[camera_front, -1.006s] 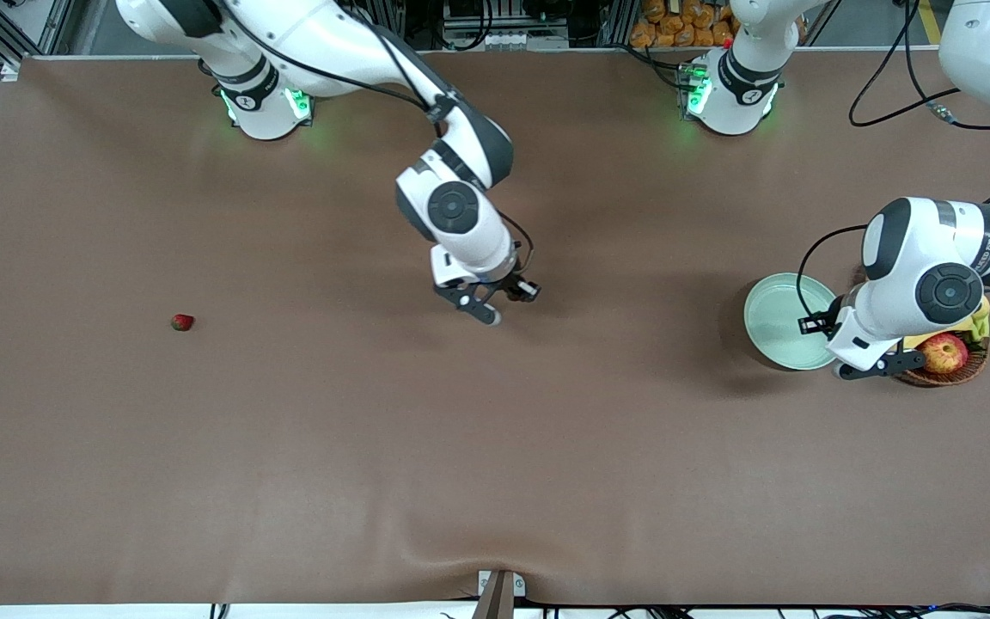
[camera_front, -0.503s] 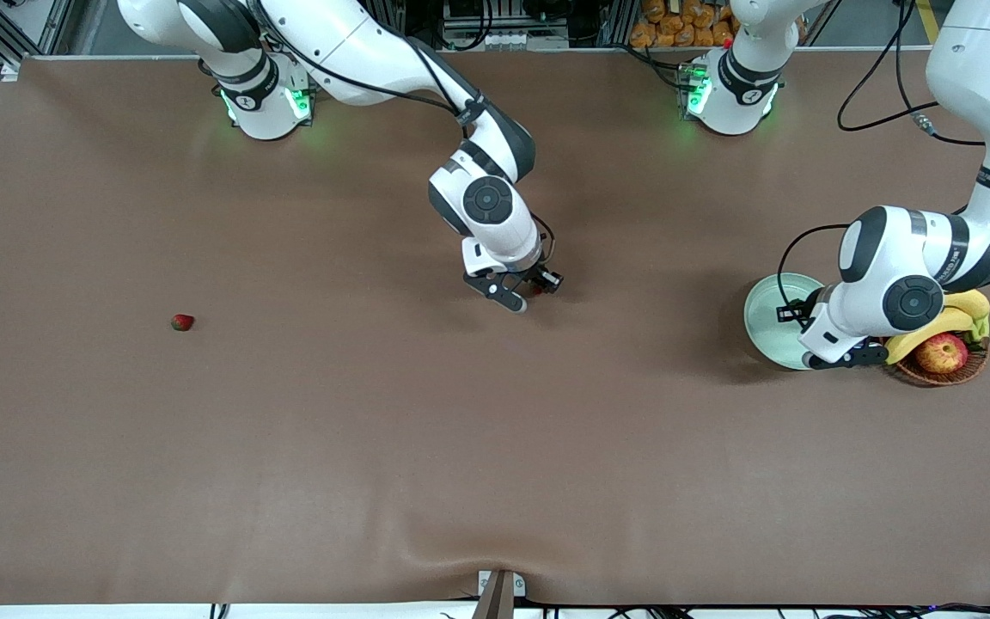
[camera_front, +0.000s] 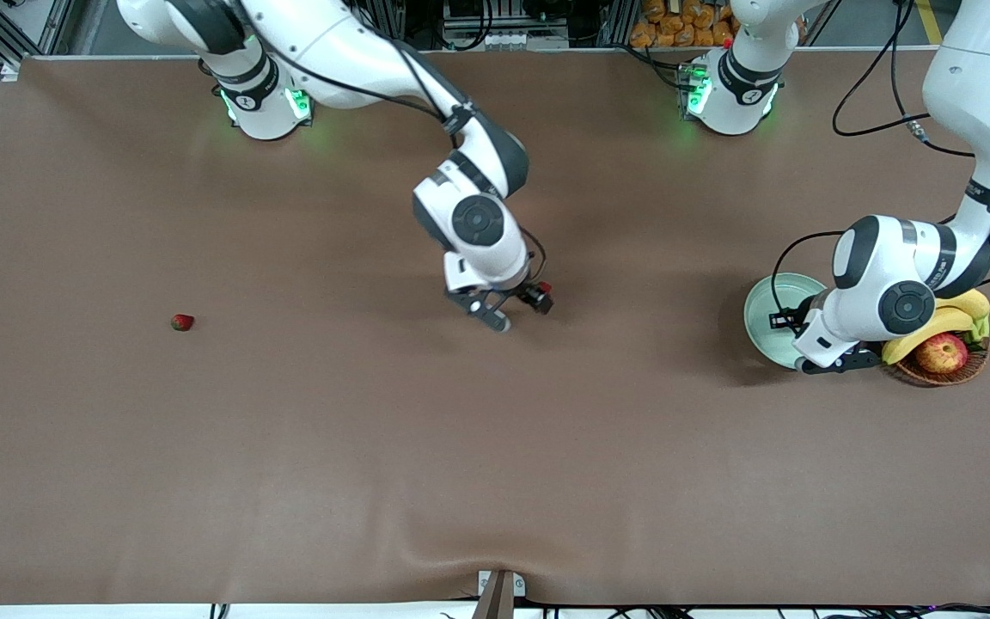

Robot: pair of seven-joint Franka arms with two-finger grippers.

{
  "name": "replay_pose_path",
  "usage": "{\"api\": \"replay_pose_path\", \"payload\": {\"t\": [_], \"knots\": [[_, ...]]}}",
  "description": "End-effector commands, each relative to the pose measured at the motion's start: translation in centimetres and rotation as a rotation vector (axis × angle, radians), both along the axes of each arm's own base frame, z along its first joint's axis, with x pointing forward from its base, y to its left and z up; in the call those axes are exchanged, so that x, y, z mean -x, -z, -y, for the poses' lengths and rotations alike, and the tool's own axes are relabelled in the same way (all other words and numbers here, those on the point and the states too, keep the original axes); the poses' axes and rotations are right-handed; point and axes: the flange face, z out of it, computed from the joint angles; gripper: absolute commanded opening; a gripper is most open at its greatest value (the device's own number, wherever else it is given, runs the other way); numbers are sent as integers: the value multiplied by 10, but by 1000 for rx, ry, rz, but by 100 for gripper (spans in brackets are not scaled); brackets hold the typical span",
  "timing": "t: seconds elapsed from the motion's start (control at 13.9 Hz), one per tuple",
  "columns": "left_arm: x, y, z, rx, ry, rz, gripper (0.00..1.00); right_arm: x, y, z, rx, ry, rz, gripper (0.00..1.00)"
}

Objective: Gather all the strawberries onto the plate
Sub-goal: 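Release the strawberry onto the plate while the right gripper sets its strawberry down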

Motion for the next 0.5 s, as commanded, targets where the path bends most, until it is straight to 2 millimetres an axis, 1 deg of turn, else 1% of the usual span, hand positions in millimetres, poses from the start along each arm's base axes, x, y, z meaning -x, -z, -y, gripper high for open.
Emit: {"api": "replay_pose_path", "payload": {"t": [0.0, 0.07, 0.14, 0.22, 0.29, 0.36, 0.43], "knots": [[-3, -11, -2, 2, 25, 20, 100, -39, -38, 58, 27, -45, -35, 100], [-5, -21, -1, -8, 28, 30, 100, -55, -56, 86, 28, -71, -46, 100], [-5, -32, 1, -20, 34, 36, 100, -68, -68, 112, 26, -84, -62, 100], [-7, -50, 12, -33, 54, 45, 100, -79, -80, 138, 29, -90, -76, 100], [-7, -69, 32, -41, 75, 57, 100, -88, -91, 163, 31, -85, -93, 100], [-7, -88, 45, -56, 92, 71, 100, -98, -97, 192, 41, -69, -116, 100], [-6, -106, 64, -59, 124, 93, 100, -101, -104, 208, 48, -97, -114, 100]]}}
